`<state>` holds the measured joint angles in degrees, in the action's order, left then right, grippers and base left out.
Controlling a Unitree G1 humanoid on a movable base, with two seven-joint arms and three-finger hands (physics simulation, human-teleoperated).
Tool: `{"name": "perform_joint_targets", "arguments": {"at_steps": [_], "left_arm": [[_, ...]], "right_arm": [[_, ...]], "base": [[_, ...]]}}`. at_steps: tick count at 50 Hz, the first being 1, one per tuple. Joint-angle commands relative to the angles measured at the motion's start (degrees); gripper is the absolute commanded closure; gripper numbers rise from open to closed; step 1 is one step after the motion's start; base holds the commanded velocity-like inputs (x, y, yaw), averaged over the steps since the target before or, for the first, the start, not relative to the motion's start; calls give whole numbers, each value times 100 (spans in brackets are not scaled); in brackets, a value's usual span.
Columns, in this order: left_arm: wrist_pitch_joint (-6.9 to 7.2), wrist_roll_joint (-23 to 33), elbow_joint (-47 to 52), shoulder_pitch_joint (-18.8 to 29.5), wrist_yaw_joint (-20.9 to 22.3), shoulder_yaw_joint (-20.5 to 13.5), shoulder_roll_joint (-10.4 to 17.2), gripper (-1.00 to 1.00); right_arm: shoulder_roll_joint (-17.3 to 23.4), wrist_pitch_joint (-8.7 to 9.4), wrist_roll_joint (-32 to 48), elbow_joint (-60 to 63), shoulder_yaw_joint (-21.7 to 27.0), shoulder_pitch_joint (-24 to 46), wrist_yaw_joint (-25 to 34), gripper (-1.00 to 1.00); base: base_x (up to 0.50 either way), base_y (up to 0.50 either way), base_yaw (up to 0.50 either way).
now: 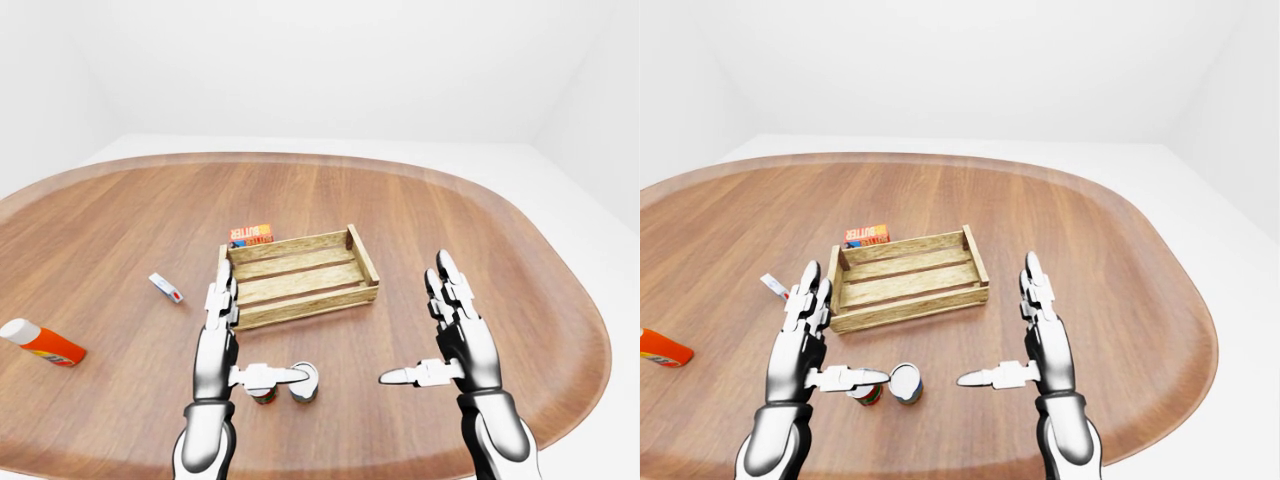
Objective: Pick up the tomato sauce, and put it in the wooden tray.
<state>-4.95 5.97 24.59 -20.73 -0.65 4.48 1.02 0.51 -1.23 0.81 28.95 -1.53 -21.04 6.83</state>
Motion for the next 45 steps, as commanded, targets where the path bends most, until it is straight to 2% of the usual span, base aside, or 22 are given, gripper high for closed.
{"name": "perform_joint_targets", "arguments": {"at_steps": [1, 3, 4, 5, 8, 10, 11, 13, 14, 16, 19, 20, 25, 27, 28, 30, 31, 32, 35, 36, 41, 45], "left_arm": [[28, 354, -95, 79, -378, -94, -64, -100], [0, 881, -103, 42, -752, -79, -93, -100], [50, 1308, -109, 8, -939, -3, -76, -100], [-5, 1531, -129, -46, -987, 83, -24, -100], [13, 1758, 69, -262, -1008, 196, 43, -100], [354, 2018, 652, -439, -1010, 111, 44, -100], [594, 2218, 1017, -517, -940, 70, 45, -100], [943, 2739, 1409, -554, -819, 70, 54, -100], [995, 3084, 1622, -520, -666, 62, 56, -100], [995, 3995, 1875, -368, -449, 12, 73, -100], [995, 5402, 1668, -292, -222, 147, 95, -100], [995, 5681, 1659, -287, -129, 195, 101, -100], [995, 6615, 1932, -197, 888, 315, 53, -100], [995, 7358, 1776, -108, 1096, 255, 1, -100], [995, 7632, 1645, -152, 1525, 296, 95, -100], [995, 7754, 1535, -185, 1775, 302, 118, -100], [995, 8244, 1107, -181, 2019, 346, 260, -100], [995, 8341, 1027, -134, 2047, 339, 272, -100], [995, 8210, 1046, -34, 2585, 339, 289, -100], [995, 8317, 953, -37, 2638, 325, 349, -100], [995, 8259, 1054, 200, 2872, 102, 180, -100], [995, 8211, 1034, 228, 2856, 26, 146, -100]], "right_arm": [[-12, 79, 71, -68, -4, 79, -94, -100], [-11, 98, 97, -91, -26, 103, -116, -100], [-12, 112, 130, -99, -48, 116, -139, -100], [-14, 131, 154, -100, -62, 127, -171, -100], [-3, 163, 257, -160, -146, 181, -255, -100], [12, 182, 298, -177, -191, 197, -291, -100], [24, 192, 282, -147, -191, 181, -288, -100], [38, 186, 250, -123, -181, 159, -278, -100], [41, 179, 225, -113, -160, 147, -273, -100], [41, 164, 178, -80, -134, 117, -249, -100], [33, 167, 206, -94, -130, 128, -264, -100], [30, 170, 199, -104, -123, 135, -263, -100], [28, 156, 198, -123, -139, 131, -255, -100], [33, 134, 217, -119, -170, 115, -251, -100], [35, 133, 225, -129, -181, 124, -254, -100], [40, 136, 238, -139, -203, 134, -258, -100], [43, 132, 245, -146, -212, 136, -263, -100], [45, 134, 251, -152, -218, 139, -271, -100], [55, 150, 247, -121, -224, 126, -274, -100], [57, 144, 247, -109, -227, 112, -274, -100], [70, 115, 218, -42, -218, 45, -250, -100], [66, 112, 208, -40, -208, 42, -238, -100]], "base": [[3, 0, 0], [0, 0, 0], [0, 0, 0], [0, 0, 0], [0, 0, 0], [0, 0, 0], [0, 0, 0], [0, 0, 0], [0, 0, 0], [0, 0, 0], [0, 0, 0], [0, 0, 0], [0, 0, 0], [0, 0, 0], [0, 0, 0], [0, 0, 0], [0, 0, 0], [0, 0, 0], [0, 0, 0], [0, 0, 0], [0, 0, 0], [0, 0, 0]]}}
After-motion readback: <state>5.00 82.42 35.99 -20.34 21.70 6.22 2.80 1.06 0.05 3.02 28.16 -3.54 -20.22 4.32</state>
